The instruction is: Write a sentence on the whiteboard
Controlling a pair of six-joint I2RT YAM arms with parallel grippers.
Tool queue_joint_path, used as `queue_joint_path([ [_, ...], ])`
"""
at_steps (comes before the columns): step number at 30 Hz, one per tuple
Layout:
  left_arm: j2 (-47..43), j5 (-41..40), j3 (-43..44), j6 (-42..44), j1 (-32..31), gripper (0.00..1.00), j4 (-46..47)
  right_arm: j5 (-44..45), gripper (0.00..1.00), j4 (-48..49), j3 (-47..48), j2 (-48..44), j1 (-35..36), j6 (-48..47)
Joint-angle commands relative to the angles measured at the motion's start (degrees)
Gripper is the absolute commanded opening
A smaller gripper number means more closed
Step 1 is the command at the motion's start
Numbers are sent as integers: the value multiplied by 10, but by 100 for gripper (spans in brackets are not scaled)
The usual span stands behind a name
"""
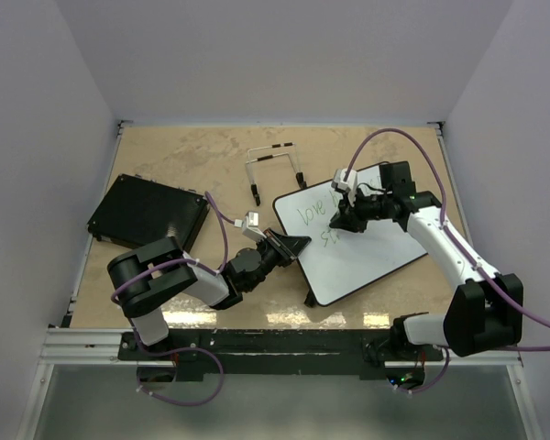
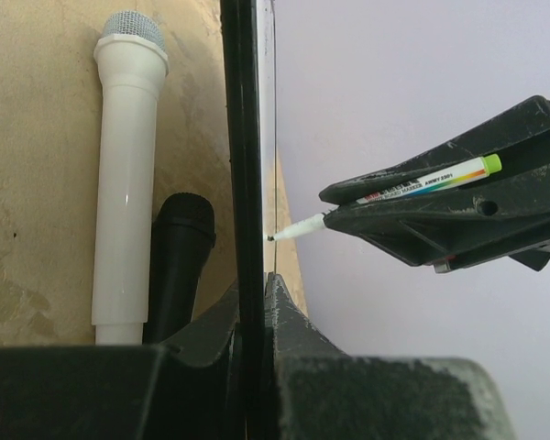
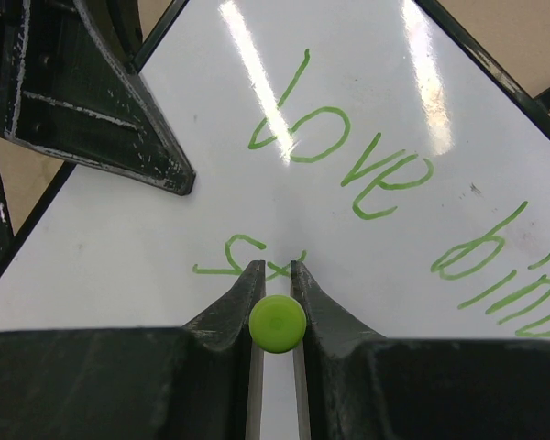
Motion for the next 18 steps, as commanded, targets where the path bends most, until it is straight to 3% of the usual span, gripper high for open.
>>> queue_joint_path([
  [1, -3, 3, 14, 33, 0, 0, 153, 9, 0, 58, 22, 6, 4, 37],
  [10, -4, 3, 11, 32, 1, 0, 153, 83, 0, 112, 15, -2, 2, 88],
  [18, -10, 4, 6, 33, 4, 0, 152, 9, 0, 44, 19, -31, -14, 32],
])
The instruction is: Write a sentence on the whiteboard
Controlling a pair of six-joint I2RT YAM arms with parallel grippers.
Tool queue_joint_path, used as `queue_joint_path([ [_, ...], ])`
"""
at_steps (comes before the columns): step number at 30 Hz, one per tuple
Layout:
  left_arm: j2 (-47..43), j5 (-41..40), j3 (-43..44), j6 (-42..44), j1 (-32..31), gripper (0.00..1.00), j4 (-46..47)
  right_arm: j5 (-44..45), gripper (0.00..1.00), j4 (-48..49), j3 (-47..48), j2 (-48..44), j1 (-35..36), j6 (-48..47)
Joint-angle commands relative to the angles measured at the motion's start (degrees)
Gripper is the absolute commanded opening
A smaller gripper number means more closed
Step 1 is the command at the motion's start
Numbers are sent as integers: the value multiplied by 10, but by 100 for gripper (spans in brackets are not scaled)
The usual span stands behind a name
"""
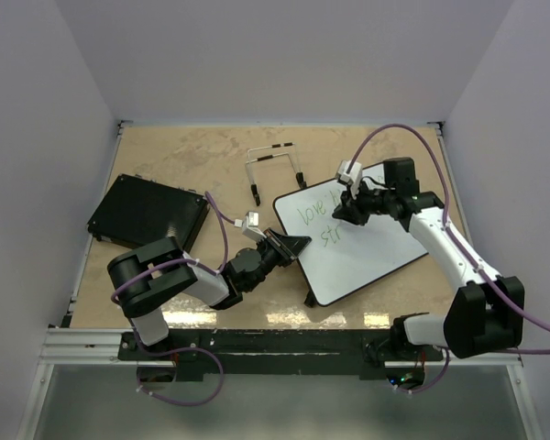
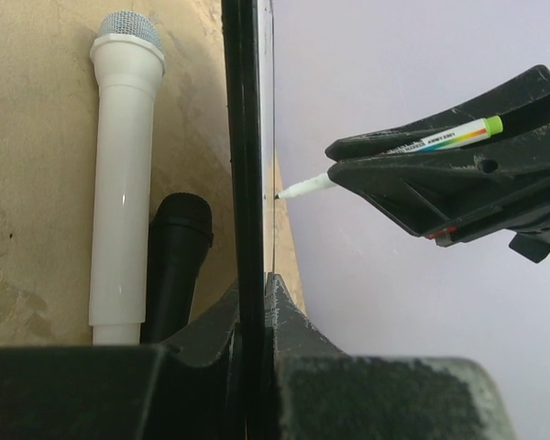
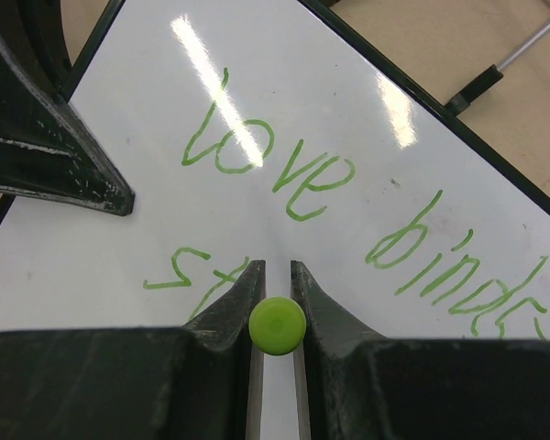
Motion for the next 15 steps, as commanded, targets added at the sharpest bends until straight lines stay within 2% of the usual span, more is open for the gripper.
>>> queue_joint_path([
  [1, -11, 1, 6, 32, 2, 0, 149, -36, 0, -32, 15, -32, -8, -36],
  [15, -6, 8, 14, 34, 4, 0, 147, -37, 0, -51, 14, 8, -7, -58],
])
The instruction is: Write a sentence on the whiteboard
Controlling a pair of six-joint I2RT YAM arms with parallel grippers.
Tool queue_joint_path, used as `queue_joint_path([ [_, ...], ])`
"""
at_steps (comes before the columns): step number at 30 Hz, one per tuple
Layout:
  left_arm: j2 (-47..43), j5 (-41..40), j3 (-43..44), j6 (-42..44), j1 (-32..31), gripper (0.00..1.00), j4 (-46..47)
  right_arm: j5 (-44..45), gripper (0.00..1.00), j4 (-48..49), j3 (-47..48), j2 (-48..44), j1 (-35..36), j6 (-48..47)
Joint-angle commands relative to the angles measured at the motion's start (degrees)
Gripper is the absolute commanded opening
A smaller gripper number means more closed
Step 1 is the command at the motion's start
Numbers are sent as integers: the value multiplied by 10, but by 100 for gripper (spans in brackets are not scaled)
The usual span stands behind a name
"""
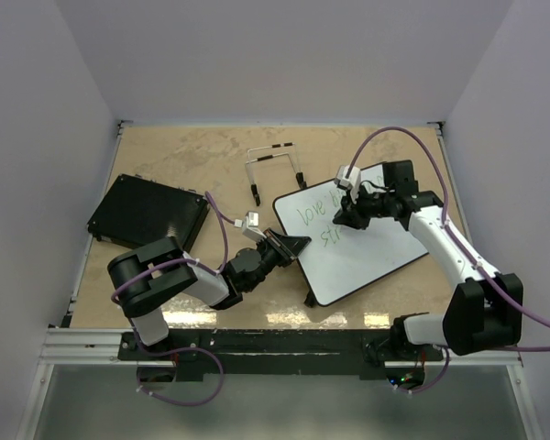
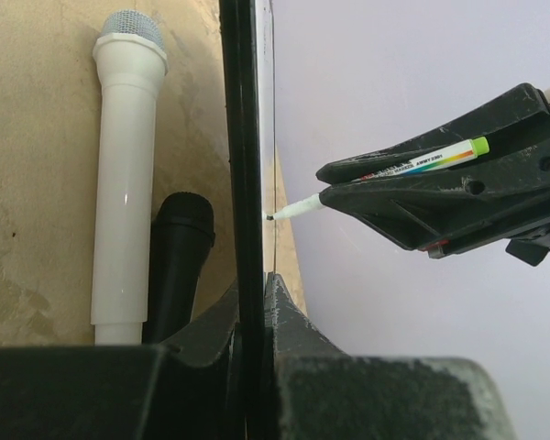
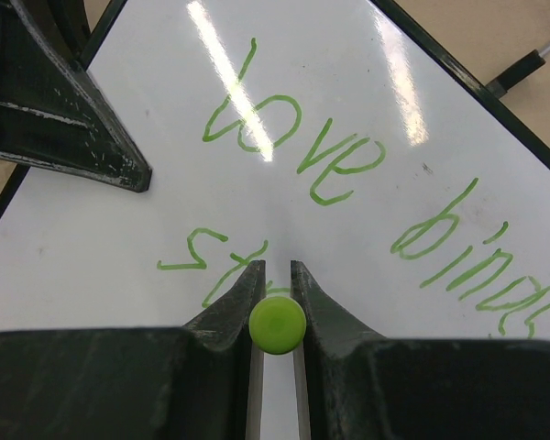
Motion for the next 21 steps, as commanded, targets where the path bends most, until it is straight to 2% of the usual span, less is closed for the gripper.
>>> queue_joint_path([
  [1, -6, 6, 14, 33, 4, 0, 147, -19, 0, -1, 14, 10, 0, -12],
  [12, -1, 10, 14, 30, 3, 0, 152, -13, 0, 58, 13, 8, 0, 44],
  [21, -3, 9, 11, 29, 4, 0, 154, 55, 0, 87, 5, 4, -3, 73],
])
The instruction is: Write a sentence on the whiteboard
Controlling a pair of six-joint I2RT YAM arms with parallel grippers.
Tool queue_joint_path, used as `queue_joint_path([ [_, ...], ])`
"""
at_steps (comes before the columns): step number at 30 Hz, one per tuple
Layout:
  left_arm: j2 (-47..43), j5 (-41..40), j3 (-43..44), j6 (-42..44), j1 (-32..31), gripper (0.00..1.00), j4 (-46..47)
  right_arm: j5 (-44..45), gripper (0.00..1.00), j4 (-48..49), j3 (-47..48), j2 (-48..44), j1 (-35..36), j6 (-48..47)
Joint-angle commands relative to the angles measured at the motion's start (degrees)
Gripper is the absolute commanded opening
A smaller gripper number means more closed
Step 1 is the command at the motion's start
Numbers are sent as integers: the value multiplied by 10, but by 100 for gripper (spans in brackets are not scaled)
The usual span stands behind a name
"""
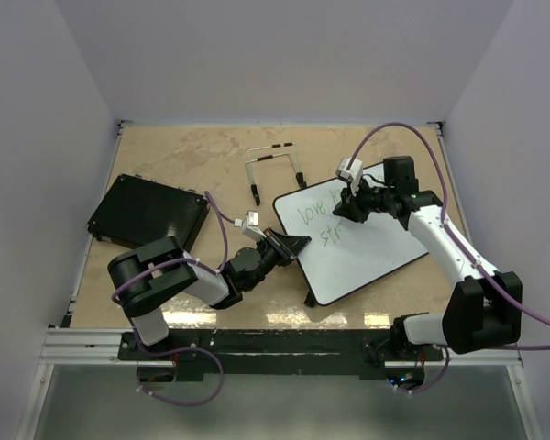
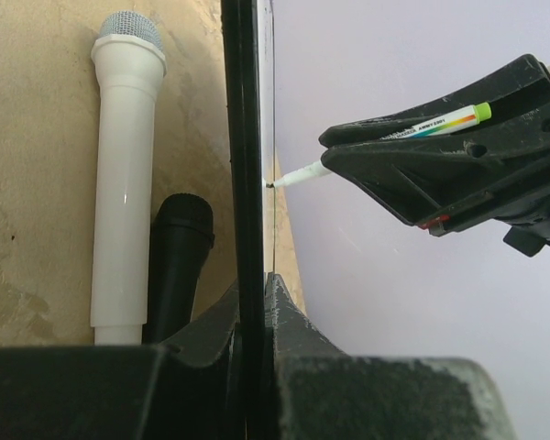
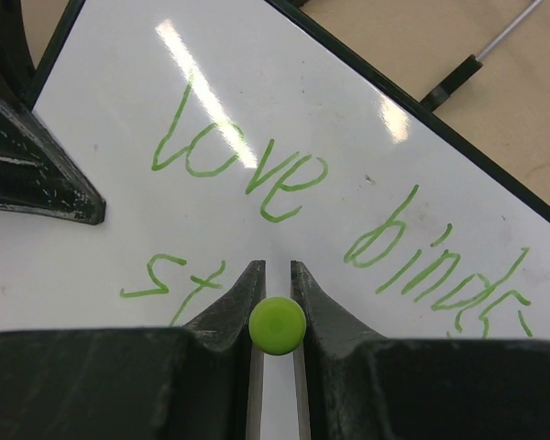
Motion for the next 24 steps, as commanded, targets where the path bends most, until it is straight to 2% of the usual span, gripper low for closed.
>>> queue_joint_path([
  [1, -6, 4, 11, 31, 0, 0, 153, 35, 0, 20, 5, -6, -3, 15],
  [13, -4, 4, 10, 31, 1, 0, 157, -17, 0, -87, 4, -15, -7, -74],
  [24, -1, 6, 10, 29, 1, 0, 161, -58, 0, -65, 26, -3, -2, -49],
])
